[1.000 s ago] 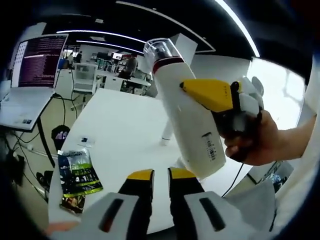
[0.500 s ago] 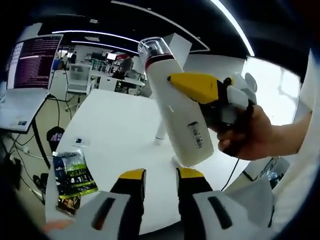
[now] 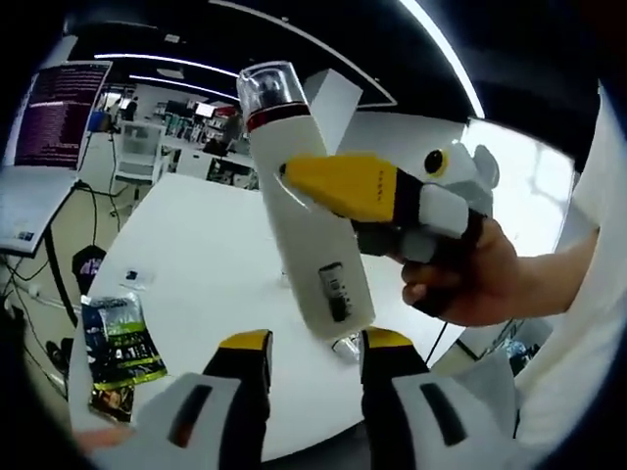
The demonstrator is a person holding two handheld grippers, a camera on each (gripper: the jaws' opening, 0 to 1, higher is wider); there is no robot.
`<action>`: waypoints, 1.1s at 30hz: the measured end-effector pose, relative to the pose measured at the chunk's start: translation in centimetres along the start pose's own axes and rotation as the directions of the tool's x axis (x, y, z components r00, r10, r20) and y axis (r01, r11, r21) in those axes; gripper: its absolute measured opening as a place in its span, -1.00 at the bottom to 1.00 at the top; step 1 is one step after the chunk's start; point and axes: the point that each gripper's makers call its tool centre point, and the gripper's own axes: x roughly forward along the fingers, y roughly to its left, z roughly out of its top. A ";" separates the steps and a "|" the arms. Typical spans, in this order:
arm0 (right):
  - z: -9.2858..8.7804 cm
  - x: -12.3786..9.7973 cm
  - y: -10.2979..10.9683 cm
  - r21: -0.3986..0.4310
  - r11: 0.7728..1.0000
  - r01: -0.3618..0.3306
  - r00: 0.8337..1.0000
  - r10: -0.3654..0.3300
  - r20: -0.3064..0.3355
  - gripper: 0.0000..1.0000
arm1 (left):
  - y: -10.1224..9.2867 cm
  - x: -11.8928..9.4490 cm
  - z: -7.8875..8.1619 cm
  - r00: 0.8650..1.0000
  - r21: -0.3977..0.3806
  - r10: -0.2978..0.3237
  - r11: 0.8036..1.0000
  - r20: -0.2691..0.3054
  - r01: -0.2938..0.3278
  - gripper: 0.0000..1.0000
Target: Arrange the skincare products in the storage area until every visible bottle or jar stands upright without overlapping.
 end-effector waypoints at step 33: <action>0.0 -0.2 0.8 -0.114 0.991 0.071 0.997 -0.071 -0.001 -0.52 | 0.8 0.7 1.3 0.996 0.006 0.079 0.997 0.041 -0.079 -0.55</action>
